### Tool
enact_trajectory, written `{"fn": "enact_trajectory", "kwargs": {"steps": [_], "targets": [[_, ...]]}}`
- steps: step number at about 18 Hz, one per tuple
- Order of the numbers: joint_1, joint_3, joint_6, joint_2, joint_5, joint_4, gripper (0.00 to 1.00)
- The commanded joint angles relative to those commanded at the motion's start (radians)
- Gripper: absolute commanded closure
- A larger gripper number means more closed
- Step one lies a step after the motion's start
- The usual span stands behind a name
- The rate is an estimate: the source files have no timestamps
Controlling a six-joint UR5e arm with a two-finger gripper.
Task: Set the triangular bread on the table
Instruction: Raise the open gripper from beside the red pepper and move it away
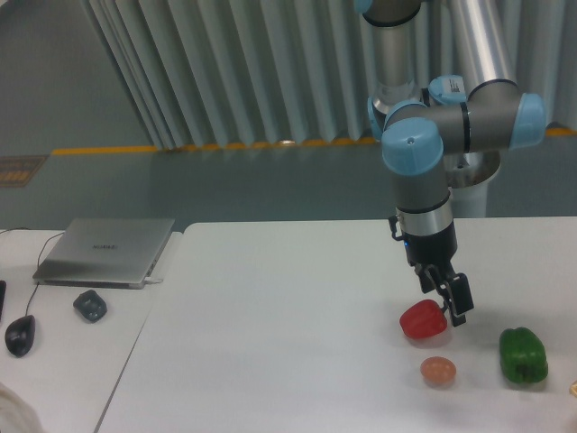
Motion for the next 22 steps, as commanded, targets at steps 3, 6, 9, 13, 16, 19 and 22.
{"fn": "enact_trajectory", "kwargs": {"steps": [3, 6, 9, 13, 16, 19, 22], "targets": [[0.003, -0.003, 0.0, 0.002, -0.003, 0.002, 0.0], [0.017, 0.003, 0.0, 0.003, -0.003, 0.002, 0.0], [0.028, 0.005, 0.0, 0.008, 0.002, 0.006, 0.0], [0.04, 0.009, 0.002, 0.008, 0.008, 0.005, 0.0], [0.058, 0.002, 0.003, 0.011, 0.008, 0.003, 0.0], [0.087, -0.014, 0.005, 0.012, -0.001, 0.011, 0.0], [0.165, -0.006, 0.169, 0.017, -0.003, 0.011, 0.0]]}}
